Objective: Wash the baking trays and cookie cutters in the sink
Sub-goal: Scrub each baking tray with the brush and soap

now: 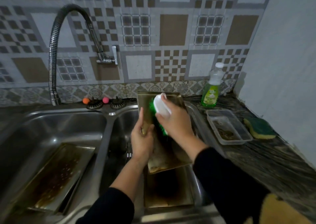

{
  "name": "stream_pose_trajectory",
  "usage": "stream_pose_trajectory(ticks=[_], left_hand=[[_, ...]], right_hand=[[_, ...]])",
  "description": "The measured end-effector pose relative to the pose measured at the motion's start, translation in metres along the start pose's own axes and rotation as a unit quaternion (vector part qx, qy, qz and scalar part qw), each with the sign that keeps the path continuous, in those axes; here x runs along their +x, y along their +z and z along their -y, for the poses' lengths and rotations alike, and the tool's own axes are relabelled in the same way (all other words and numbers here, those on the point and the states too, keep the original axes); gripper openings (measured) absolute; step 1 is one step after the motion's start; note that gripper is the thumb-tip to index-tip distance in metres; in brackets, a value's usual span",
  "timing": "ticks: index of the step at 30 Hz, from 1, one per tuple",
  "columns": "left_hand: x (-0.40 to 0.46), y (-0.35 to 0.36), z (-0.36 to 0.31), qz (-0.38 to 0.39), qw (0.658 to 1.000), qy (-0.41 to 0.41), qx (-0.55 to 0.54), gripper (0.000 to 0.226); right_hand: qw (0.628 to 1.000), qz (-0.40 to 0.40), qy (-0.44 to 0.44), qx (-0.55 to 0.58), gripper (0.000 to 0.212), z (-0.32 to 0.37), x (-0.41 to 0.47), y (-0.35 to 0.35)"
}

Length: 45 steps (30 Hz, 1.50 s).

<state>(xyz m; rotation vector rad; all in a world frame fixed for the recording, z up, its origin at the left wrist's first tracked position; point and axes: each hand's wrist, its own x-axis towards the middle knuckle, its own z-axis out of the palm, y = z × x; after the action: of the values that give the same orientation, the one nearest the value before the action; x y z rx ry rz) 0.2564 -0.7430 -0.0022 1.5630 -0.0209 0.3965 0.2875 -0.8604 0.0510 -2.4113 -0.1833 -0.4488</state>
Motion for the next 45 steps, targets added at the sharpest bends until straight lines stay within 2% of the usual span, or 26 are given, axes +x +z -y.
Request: stream_pose_trajectory(ticks=[3,5,10,12,14,16,19,22,24,27,31,36,41,45], left_hand=[[0.005,-0.018,0.001,-0.038,0.999,-0.018,-0.023,0.048],[0.003,-0.021,0.001,-0.036,0.999,-0.01,-0.001,0.043],[-0.005,-0.003,-0.003,0.012,1.0,0.021,0.003,0.05],[-0.001,-0.004,-0.008,0.005,1.0,0.026,-0.002,0.054],[0.007,-0.015,-0.008,-0.036,0.999,0.015,0.007,0.05],[0.011,-0.031,-0.002,-0.075,0.997,0.006,0.034,0.059],[0.009,-0.042,0.006,-0.071,0.995,0.001,0.067,0.073],[0.0,-0.03,0.003,-0.029,0.998,0.006,0.047,0.075],[-0.003,-0.02,-0.003,-0.006,0.999,0.022,0.039,0.073],[0.01,-0.019,-0.008,-0.052,0.998,0.023,0.036,0.072],[0.014,-0.027,-0.006,-0.088,0.99,0.044,0.105,0.07],[-0.002,-0.011,-0.002,-0.119,0.973,-0.011,0.197,0.07],[-0.026,0.004,-0.012,-0.047,0.946,0.045,0.317,0.083],[-0.04,0.01,-0.009,0.035,0.9,0.056,0.43,0.09]], right_hand=[[0.998,0.048,-0.019,0.044,0.067,-0.002,-0.073,0.013],[0.995,0.056,-0.03,0.074,0.067,-0.001,-0.097,0.016],[1.0,-0.013,-0.02,0.004,0.06,0.023,-0.007,0.007],[1.0,-0.013,-0.023,0.007,0.058,0.026,0.008,0.004],[0.999,0.023,-0.049,0.003,0.058,0.017,-0.018,0.008],[0.995,0.059,-0.071,0.042,0.061,0.002,-0.065,0.017],[0.993,0.065,-0.067,0.071,0.063,-0.015,-0.082,0.021],[0.999,0.033,-0.007,-0.011,0.061,-0.018,-0.018,0.012],[0.999,-0.003,0.037,-0.006,0.061,-0.018,0.02,-0.004],[0.999,0.014,0.037,-0.012,0.063,-0.02,-0.002,-0.006],[0.998,0.03,-0.023,0.057,0.067,-0.023,-0.075,0.016],[0.993,-0.004,0.069,0.092,0.067,-0.026,-0.01,0.0],[0.988,0.005,0.057,0.144,0.071,0.002,0.011,-0.009],[0.979,-0.032,0.141,0.144,0.078,0.019,0.02,-0.007]])
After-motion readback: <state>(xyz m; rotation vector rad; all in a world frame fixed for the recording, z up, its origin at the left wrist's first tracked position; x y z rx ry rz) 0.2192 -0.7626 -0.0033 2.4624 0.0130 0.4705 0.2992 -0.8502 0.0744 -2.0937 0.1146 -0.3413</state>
